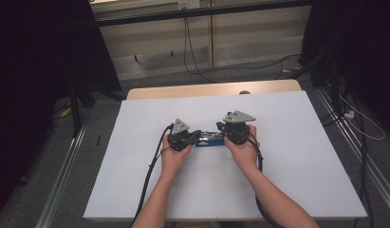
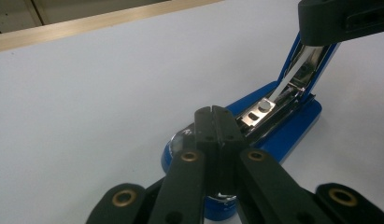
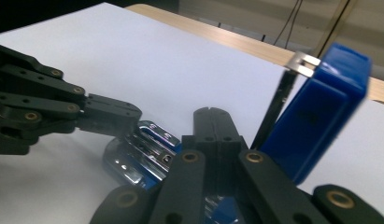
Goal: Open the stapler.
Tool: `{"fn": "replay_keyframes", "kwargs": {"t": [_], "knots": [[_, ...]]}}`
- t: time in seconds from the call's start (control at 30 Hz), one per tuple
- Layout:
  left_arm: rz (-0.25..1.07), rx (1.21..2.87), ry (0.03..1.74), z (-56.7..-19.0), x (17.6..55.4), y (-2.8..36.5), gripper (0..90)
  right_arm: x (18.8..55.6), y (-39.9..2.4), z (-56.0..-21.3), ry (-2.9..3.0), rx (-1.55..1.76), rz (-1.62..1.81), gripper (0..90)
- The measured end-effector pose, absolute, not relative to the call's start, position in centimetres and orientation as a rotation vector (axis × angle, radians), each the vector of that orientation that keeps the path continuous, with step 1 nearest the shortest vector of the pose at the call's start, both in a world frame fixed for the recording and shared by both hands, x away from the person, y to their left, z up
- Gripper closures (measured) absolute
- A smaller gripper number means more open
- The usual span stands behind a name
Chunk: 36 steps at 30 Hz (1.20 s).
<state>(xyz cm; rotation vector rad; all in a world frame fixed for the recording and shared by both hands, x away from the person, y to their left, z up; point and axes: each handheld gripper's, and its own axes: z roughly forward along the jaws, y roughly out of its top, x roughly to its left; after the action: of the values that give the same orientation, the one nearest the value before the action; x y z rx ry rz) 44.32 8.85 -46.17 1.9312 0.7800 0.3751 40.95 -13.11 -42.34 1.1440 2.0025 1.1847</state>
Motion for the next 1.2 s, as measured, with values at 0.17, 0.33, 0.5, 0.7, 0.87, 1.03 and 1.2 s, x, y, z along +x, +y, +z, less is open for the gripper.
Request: {"fn": "replay_keyframes", "kwargs": {"t": [0.17,0.33,0.5,0.7,0.87,1.03,1.2], "knots": [[0.373,1.933,0.780,-46.2,44.4,8.9,90.0,40.9,-13.3,-42.4,2.002,1.147,1.183,90.0],[0.366,1.930,0.782,-46.2,44.4,8.9,90.0,40.7,-13.6,-42.5,1.989,1.145,1.173,90.0],[0.365,1.930,0.783,-46.2,44.4,8.9,90.0,40.6,-13.9,-42.6,1.983,1.150,1.184,90.0],[0.367,1.931,0.783,-46.2,44.4,8.9,90.0,40.4,-14.7,-42.9,1.971,1.176,1.174,90.0],[0.370,1.931,0.782,-46.2,44.4,8.9,90.0,40.4,-15.0,-43.1,1.969,1.174,1.176,90.0],[0.369,1.931,0.782,-46.2,44.4,8.9,90.0,40.4,-15.0,-43.2,1.970,1.180,1.187,90.0],[0.370,1.933,0.781,-46.2,44.3,8.9,90.0,40.4,-15.1,-43.4,1.970,1.184,1.193,90.0]]}}
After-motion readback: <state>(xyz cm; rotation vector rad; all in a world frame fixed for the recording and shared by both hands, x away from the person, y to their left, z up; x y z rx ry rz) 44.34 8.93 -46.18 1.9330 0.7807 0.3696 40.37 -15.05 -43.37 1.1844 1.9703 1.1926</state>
